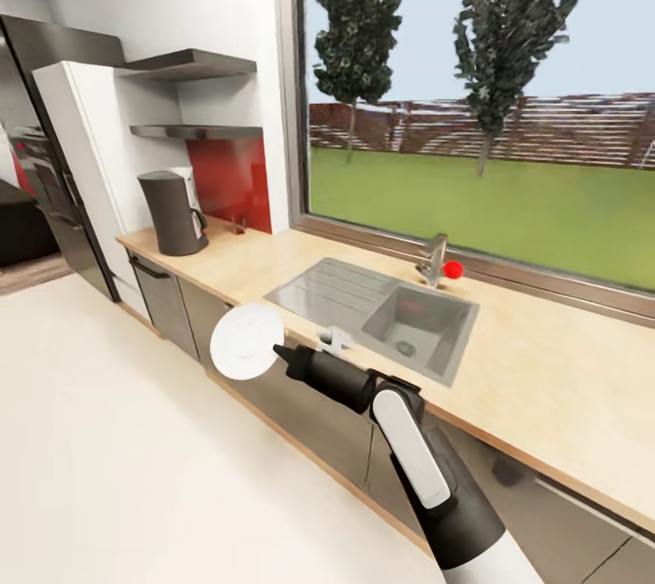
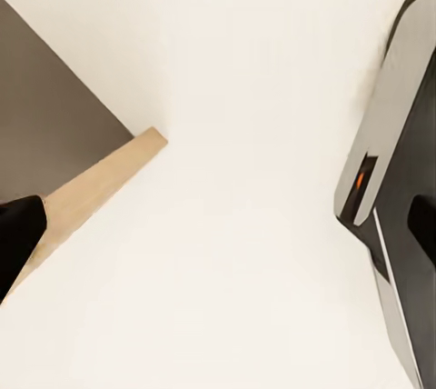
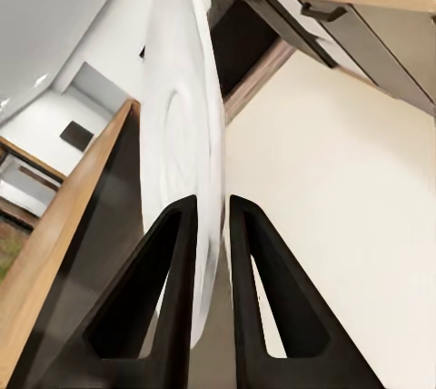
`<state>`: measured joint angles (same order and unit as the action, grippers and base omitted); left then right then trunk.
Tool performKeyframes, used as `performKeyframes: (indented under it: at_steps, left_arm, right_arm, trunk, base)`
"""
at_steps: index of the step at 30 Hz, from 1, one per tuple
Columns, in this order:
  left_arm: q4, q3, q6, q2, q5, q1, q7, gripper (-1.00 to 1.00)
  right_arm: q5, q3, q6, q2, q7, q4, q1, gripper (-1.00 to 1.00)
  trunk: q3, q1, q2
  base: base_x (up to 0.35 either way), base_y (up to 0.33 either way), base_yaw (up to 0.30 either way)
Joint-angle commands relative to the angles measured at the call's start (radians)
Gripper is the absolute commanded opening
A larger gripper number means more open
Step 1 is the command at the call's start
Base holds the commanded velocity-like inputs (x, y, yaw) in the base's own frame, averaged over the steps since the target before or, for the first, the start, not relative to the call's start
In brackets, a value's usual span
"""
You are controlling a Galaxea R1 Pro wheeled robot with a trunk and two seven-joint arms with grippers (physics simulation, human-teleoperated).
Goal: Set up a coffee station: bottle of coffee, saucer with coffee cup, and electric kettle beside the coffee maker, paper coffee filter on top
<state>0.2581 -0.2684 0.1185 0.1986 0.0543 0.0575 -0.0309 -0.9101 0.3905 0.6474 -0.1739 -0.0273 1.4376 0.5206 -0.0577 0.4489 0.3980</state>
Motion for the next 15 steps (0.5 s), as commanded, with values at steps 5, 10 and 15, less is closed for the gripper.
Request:
performKeyframes:
  at_steps: [5,10,15]
  left_arm:
    - [0.004,-0.005,0.007,-0.001,0.006,0.001,0.0,1.0]
    - [0.005,-0.005,0.007,-0.002,0.006,0.0,0.0,1.0]
    - [0.005,-0.005,0.007,-0.002,0.006,0.0,0.0,1.0]
  right_arm:
    - [-0.001,-0.001,0.005,-0.001,-0.006,0.0,0.001,-1.0]
    - [-0.001,-0.001,0.005,-0.001,-0.006,0.0,0.001,-1.0]
    - [0.0,-0.002,0.004,-0.001,-0.007,0.0,0.001,-1.0]
  trunk:
    - [0.003,0.001,0.002]
    - [0.009,0.001,0.002]
    - [0.014,0.001,0.002]
  base:
    - [0.23,0.273,0.219]
    - [0.207,0.286,0.219]
    - [0.186,0.294,0.216]
